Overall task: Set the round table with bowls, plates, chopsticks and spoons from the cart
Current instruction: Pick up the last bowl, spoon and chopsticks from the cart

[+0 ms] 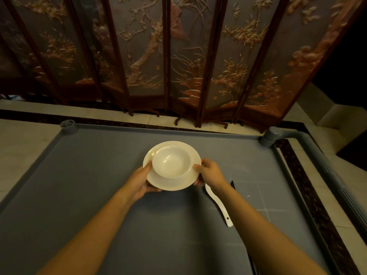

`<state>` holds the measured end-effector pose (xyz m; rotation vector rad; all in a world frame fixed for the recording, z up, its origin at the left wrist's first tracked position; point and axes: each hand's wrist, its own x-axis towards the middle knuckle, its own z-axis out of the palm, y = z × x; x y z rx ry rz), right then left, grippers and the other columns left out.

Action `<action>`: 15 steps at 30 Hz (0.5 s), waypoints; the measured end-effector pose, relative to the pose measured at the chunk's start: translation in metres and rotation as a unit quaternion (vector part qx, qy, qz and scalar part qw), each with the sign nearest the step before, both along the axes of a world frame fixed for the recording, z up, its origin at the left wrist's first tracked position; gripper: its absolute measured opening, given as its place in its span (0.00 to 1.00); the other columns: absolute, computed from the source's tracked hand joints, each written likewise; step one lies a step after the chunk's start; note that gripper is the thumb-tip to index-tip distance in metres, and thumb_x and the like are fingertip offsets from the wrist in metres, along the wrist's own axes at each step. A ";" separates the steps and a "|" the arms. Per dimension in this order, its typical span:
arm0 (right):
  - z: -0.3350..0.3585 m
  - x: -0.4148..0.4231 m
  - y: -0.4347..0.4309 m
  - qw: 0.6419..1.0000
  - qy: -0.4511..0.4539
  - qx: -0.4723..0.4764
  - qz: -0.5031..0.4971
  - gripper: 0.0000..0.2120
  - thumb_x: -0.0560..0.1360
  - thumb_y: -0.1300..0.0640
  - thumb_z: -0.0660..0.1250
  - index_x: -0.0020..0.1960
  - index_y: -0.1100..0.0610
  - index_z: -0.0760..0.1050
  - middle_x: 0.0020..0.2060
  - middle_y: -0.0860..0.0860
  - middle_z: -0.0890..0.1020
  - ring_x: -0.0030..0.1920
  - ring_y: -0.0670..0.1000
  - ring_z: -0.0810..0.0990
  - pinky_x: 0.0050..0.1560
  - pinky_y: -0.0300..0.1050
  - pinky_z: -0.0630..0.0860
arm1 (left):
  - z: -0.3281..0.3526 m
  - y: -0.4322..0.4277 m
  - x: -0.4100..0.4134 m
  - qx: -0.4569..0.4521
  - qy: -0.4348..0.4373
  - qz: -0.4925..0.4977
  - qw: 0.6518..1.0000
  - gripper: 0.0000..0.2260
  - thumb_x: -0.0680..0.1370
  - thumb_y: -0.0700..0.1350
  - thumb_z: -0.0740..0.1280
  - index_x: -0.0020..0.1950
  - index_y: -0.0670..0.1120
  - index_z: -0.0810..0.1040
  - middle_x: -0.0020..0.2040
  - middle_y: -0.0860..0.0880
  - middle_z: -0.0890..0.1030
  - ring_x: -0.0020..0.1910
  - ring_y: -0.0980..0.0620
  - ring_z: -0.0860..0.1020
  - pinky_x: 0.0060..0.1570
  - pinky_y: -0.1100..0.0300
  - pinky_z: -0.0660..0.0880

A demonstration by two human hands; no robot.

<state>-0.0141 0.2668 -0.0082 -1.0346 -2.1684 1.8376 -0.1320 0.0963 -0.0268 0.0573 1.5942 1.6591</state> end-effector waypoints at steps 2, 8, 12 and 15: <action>0.006 0.010 0.001 1.000 0.005 0.000 0.004 0.06 0.79 0.61 0.59 0.53 0.62 0.71 0.31 0.56 0.79 0.23 0.46 0.77 0.25 0.37 0.76 | 0.003 0.003 0.007 0.018 -0.006 -0.003 1.000 0.13 0.80 0.53 0.58 0.58 0.48 0.73 0.49 0.45 0.78 0.44 0.46 0.78 0.25 0.59 0.77; 0.000 0.041 0.015 0.976 -0.120 0.179 -0.014 0.14 0.80 0.50 0.56 0.52 0.60 0.72 0.43 0.58 0.81 0.40 0.55 0.80 0.44 0.50 0.80 | 0.000 0.004 0.021 0.033 -0.006 0.003 0.999 0.14 0.80 0.53 0.58 0.61 0.47 0.73 0.49 0.43 0.78 0.43 0.44 0.79 0.24 0.57 0.78; -0.015 0.064 0.013 0.905 -0.321 0.264 0.086 0.22 0.76 0.50 0.65 0.64 0.61 0.67 0.60 0.58 0.76 0.59 0.58 0.76 0.54 0.49 0.74 | -0.004 0.000 0.025 0.038 -0.017 0.014 0.999 0.14 0.81 0.52 0.56 0.61 0.47 0.71 0.47 0.45 0.78 0.42 0.46 0.78 0.23 0.58 0.77; -0.032 0.071 -0.003 0.889 -0.347 0.280 0.108 0.24 0.73 0.53 0.68 0.65 0.62 0.66 0.62 0.59 0.75 0.61 0.60 0.76 0.57 0.52 0.75 | -0.007 -0.001 0.026 0.041 -0.020 0.013 0.999 0.14 0.81 0.52 0.57 0.63 0.47 0.70 0.48 0.45 0.77 0.43 0.46 0.77 0.23 0.58 0.77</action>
